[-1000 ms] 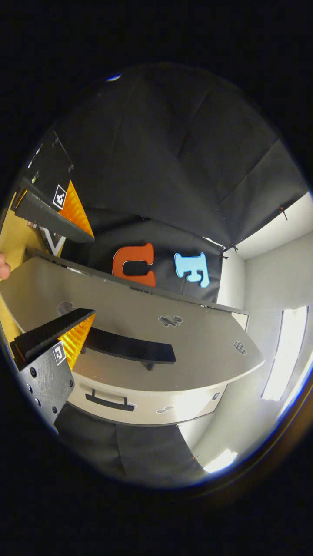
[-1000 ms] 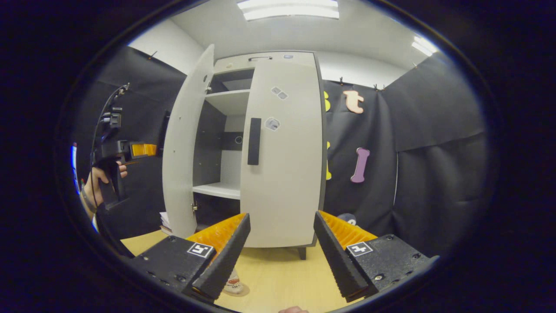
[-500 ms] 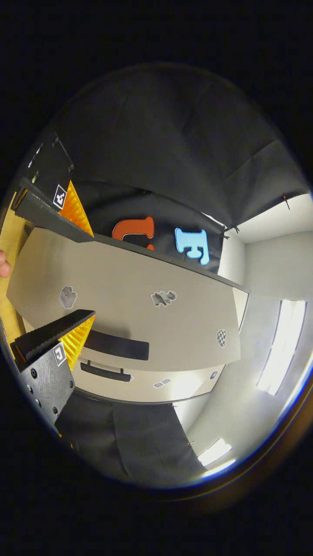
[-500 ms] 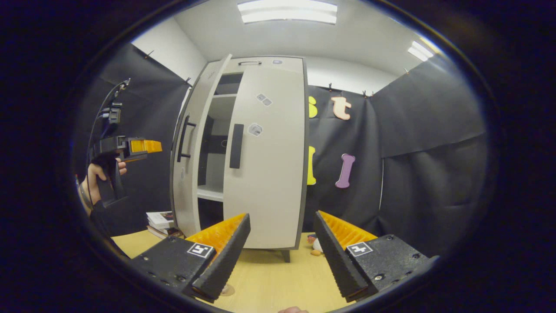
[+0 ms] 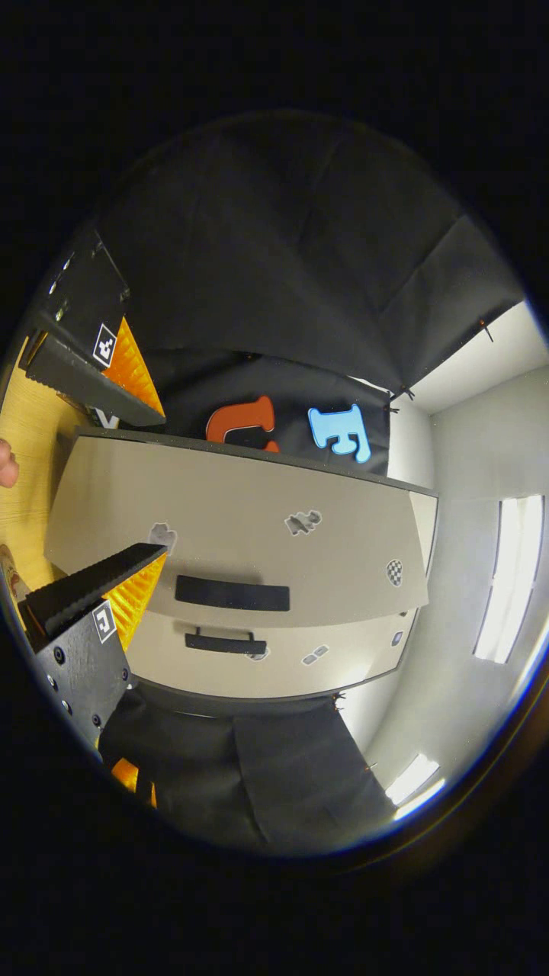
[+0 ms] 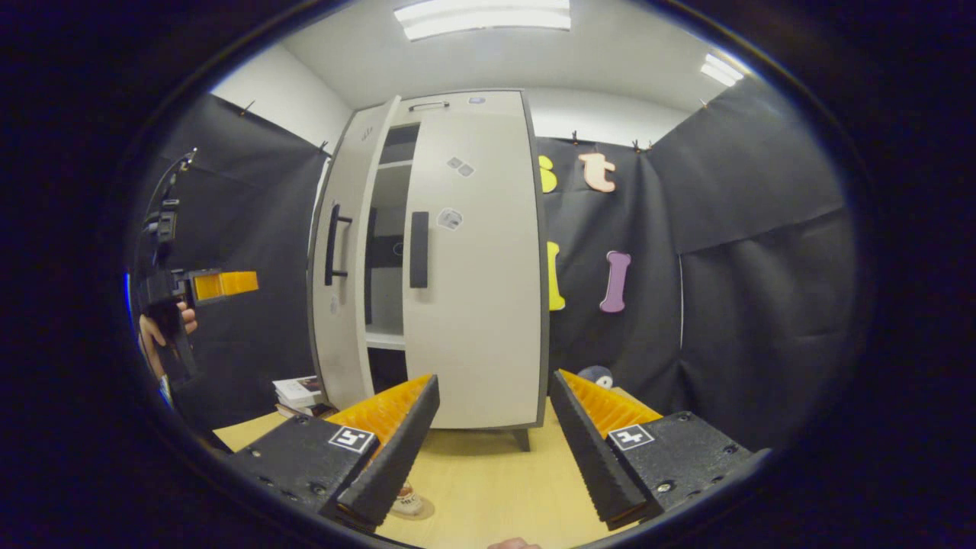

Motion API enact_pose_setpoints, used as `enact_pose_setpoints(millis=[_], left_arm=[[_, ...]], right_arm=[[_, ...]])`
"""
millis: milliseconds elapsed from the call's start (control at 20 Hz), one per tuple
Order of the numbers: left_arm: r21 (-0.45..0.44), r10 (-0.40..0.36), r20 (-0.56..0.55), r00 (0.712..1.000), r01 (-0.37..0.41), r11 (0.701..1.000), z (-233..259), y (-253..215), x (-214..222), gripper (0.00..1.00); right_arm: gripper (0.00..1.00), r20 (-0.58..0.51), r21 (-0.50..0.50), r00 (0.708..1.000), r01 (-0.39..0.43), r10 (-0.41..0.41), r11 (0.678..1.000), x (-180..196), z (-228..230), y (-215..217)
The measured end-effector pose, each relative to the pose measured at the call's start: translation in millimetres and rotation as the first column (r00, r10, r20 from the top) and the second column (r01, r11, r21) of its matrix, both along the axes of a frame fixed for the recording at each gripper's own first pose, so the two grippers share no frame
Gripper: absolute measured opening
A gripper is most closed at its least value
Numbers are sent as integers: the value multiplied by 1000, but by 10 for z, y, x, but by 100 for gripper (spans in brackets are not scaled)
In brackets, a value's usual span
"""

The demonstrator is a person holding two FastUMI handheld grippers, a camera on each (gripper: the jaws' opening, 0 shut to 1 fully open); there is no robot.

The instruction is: Grasp the bottle in the cabinet with the left hand and place it on the coaster, then close the right door with the right hand and the left door with the left hand.

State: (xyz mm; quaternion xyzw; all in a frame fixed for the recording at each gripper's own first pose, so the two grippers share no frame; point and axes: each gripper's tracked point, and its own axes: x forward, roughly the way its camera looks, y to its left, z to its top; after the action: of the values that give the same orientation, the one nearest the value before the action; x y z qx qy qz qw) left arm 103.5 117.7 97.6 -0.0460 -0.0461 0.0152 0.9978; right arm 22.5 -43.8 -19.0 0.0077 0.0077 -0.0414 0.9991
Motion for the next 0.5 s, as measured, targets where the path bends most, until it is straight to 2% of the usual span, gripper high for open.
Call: enact_pose_setpoints(millis=[150,200,250,400,450,500], left_arm=[[33,-9,-14,1000,10,999,-436,-213,-251,95],[50,-22,-25,999,24,998,-538,-276,-294,99],[67,-31,-38,999,33,997,-631,-346,-368,95],[97,-42,-24,999,44,994,-753,-567,-493,99],[101,-55,-15,998,56,993,-761,-635,-526,95],[106,-65,-9,998,66,992,-755,-694,-551,94]], right_arm=[[96,-42,24,999,-5,6,1000,25,-121,-11],[96,-49,30,999,-6,8,1000,36,-140,-15],[94,-52,35,999,-10,12,999,43,-152,-15],[96,-39,38,999,-30,31,999,56,-114,19],[96,-37,32,999,-30,31,999,56,-108,16],[94,-37,26,999,-28,29,999,63,-97,8]])
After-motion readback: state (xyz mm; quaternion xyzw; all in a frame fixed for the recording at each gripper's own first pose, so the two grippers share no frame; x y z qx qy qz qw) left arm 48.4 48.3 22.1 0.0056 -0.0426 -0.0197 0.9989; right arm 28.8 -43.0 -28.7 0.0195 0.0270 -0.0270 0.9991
